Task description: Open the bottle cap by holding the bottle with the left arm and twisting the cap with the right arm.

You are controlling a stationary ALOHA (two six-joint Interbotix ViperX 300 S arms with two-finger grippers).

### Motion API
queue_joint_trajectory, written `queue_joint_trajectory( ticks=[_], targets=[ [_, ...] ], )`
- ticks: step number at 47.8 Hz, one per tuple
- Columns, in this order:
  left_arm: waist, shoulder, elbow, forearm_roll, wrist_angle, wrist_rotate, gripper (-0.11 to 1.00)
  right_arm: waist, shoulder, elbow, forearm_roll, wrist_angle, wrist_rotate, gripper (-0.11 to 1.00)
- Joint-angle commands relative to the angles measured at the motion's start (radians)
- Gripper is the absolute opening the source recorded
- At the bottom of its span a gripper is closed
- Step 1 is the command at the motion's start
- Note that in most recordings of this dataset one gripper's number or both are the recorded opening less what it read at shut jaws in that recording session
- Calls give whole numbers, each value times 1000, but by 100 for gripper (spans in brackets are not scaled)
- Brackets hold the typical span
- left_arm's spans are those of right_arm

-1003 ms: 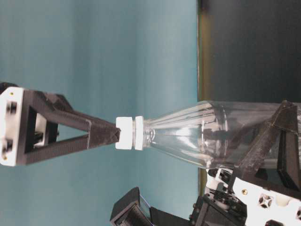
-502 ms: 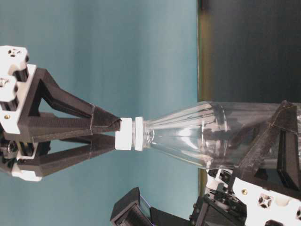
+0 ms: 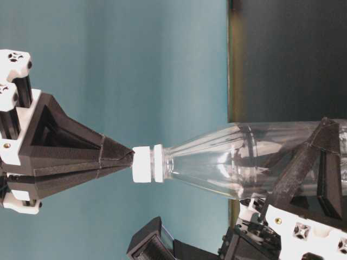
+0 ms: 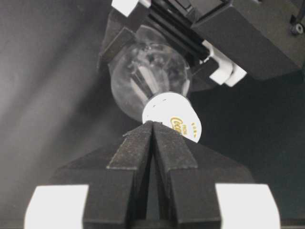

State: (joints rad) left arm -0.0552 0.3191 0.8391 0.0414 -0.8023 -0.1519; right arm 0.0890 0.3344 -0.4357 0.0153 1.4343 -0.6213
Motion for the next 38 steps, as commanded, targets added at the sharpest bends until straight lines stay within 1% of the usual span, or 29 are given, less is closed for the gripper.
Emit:
queue_joint_trajectory(
  ticks=[1,5,7,9,13,15,18,20,21,23,26,28,31,32,38],
  targets=[
    [-17,6,-6,5,11,6,80,-3,-6,-6,-8,-8,38,-2],
    [-17,6,-6,5,11,6,80,12,-15,-12,-9,-5,78,-1],
    [-17,6,-3,5,11,8,80,21,-21,-14,-8,-2,109,1],
    [-17,6,-2,5,11,8,80,28,-28,-14,-8,2,135,4],
    [-17,5,-2,5,17,9,80,40,-40,-14,-8,6,193,13],
    [-17,5,-2,5,21,9,80,44,-48,-14,-8,6,224,19],
    [-15,5,-2,3,29,9,80,48,-52,-14,-9,6,270,33],
    [-15,5,0,5,32,9,80,49,-57,-14,-8,6,304,43],
    [-17,6,-2,5,32,9,80,49,-58,-14,-8,6,333,48],
    [-17,5,0,3,31,9,80,49,-61,-15,-8,6,371,61],
    [-17,6,-2,3,32,9,80,49,-64,-20,-9,5,448,76],
    [-17,5,0,5,32,8,80,48,-64,-28,-8,5,503,82],
    [-17,5,0,3,32,8,80,44,-61,-49,-8,9,607,82],
    [-17,5,0,5,32,8,80,43,-60,-60,-8,14,664,81],
    [-17,5,0,5,32,8,80,23,-46,-107,-8,67,933,80]
  ],
)
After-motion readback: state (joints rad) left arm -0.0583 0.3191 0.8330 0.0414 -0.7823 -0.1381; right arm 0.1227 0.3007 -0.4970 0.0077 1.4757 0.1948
